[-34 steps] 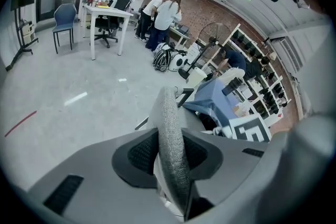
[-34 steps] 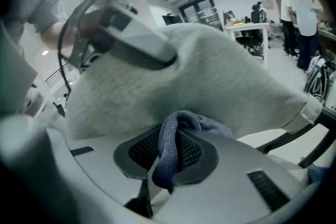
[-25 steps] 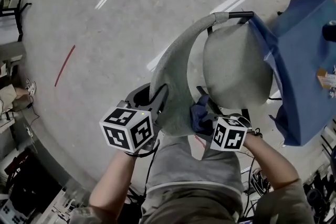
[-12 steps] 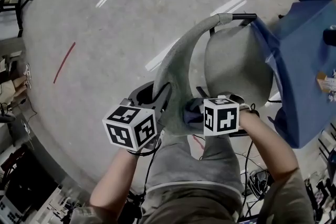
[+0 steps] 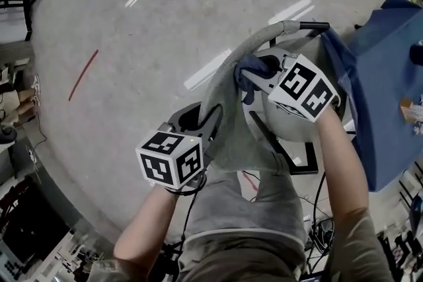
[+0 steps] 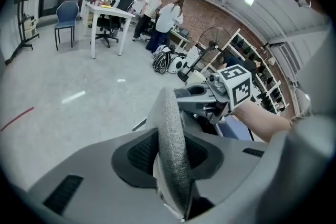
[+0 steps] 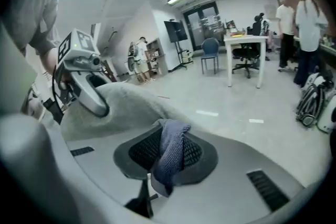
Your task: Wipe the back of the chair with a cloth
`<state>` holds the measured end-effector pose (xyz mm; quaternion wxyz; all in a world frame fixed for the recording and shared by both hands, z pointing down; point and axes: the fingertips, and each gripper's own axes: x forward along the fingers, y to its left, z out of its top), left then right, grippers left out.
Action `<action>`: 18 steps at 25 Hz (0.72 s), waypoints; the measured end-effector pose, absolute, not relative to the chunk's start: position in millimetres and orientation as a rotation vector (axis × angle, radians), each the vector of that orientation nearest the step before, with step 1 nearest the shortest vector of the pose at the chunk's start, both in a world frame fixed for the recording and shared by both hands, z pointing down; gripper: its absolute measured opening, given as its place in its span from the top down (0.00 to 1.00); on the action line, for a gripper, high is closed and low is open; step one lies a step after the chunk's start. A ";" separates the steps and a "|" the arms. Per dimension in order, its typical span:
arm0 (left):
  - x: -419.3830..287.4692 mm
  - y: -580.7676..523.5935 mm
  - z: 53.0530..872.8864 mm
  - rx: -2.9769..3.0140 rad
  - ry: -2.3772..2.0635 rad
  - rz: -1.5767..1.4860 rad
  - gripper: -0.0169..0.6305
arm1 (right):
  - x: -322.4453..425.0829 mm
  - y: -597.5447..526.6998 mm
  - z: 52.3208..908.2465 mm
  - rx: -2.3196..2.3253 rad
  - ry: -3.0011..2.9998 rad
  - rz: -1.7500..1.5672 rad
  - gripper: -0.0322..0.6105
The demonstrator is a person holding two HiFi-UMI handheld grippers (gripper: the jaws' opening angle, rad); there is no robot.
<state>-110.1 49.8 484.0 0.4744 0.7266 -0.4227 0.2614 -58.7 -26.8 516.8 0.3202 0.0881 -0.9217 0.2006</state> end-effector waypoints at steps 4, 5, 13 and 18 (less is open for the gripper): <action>-110.8 49.6 483.2 1.779 -1.027 0.646 0.80 | -30.1 -70.9 522.0 0.586 -2.373 0.487 0.84; -111.5 49.2 482.7 1.779 -1.027 0.648 0.80 | -28.1 -75.0 523.7 0.636 -2.357 0.482 0.84; -112.6 49.4 484.1 1.771 -1.022 0.652 0.80 | -73.2 -21.6 503.7 0.566 -2.425 0.548 0.83; -112.4 48.7 485.9 1.762 -1.028 0.642 0.80 | -99.8 69.0 506.9 0.237 -2.391 0.601 0.83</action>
